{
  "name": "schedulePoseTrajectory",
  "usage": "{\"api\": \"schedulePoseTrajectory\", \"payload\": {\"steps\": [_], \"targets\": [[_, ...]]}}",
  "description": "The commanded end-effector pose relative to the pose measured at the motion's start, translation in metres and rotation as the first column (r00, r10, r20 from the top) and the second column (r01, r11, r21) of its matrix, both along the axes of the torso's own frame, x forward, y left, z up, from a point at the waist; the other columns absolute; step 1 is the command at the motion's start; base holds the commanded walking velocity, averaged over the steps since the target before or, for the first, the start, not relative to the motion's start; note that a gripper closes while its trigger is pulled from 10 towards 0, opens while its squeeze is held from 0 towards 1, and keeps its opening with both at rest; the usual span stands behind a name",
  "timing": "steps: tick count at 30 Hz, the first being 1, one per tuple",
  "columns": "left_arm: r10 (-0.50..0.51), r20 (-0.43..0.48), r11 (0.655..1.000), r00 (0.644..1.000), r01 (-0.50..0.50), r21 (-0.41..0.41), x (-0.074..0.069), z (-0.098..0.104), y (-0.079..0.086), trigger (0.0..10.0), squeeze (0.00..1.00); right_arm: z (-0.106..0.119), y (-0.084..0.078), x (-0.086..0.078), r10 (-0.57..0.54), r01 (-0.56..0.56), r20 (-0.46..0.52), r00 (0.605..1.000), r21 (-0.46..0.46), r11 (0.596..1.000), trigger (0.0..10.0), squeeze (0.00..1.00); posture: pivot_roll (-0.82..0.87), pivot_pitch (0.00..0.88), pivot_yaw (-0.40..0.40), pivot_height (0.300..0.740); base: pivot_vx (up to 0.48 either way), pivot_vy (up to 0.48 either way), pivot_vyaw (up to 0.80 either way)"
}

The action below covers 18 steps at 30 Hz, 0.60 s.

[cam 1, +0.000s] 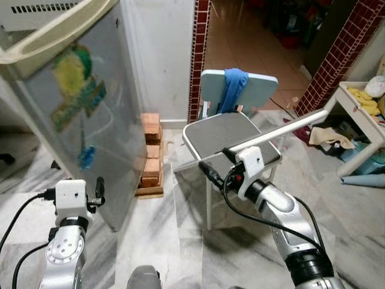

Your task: Restocking fridge

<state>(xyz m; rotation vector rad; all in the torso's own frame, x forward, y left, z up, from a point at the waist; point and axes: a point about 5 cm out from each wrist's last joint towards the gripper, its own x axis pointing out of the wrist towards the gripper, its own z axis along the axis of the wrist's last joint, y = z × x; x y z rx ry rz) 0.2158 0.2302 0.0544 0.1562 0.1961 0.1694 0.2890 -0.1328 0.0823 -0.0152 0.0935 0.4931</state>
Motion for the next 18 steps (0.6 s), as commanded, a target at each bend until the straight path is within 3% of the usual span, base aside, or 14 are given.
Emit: {"api": "schedulePoseTrajectory", "payload": {"steps": [1, 4, 9, 12, 13, 18], "targets": [[0.0, 0.01, 1.0, 1.0, 0.0, 0.003, -0.001, 0.002, 0.003, 10.0, 0.0, 0.007, -0.003, 0.007, -0.076, 0.076, 0.036, 0.996, 0.003, 0.997, 10.0, 0.0, 0.17, 0.055, -0.041, 0.74, 0.0, 0.48, 0.0], [-0.014, 0.038, 1.0, 0.999, 0.015, -0.019, 0.0, 0.008, 0.001, 10.0, 0.0, 0.014, -0.014, 0.013, -0.233, 0.234, 0.086, 0.969, 0.002, 0.972, 10.0, 0.0, 0.17, 0.052, -0.041, 0.74, 0.0, 0.48, 0.0], [-0.043, 0.046, 0.999, 0.998, 0.044, -0.003, -0.001, 0.011, -0.003, 10.0, 0.0, 0.017, -0.022, 0.013, -0.323, 0.321, 0.084, 0.943, 0.037, 0.946, 10.0, 0.0, 0.16, 0.045, -0.041, 0.74, 0.0, 0.479, 0.0], [-0.044, 0.041, 0.999, 0.998, 0.046, -0.026, -0.003, 0.011, -0.003, 10.0, 0.0, 0.019, -0.024, 0.01, -0.336, 0.338, 0.121, 0.934, 0.005, 0.941, 10.0, 0.0, 0.16, 0.031, -0.034, 0.74, 0.0, 0.476, 0.0], [-0.041, 0.04, 0.999, 0.998, 0.042, -0.026, -0.004, 0.011, -0.002, 10.0, 0.0, 0.015, -0.023, 0.008, -0.32, 0.317, 0.075, 0.944, 0.048, 0.947, 10.0, 0.0, 0.16, 0.022, -0.03, 0.74, 0.0, 0.476, 0.0], [-0.071, 0.05, 0.995, 0.996, 0.074, -0.059, -0.002, 0.008, -0.01, 10.0, 0.0, 0.001, -0.028, 0.004, -0.389, 0.389, 0.047, 0.92, 0.009, 0.921, 10.0, 0.0, 0.17, 0.0, -0.022, 0.74, 0.0, 0.478, 0.0]]}}
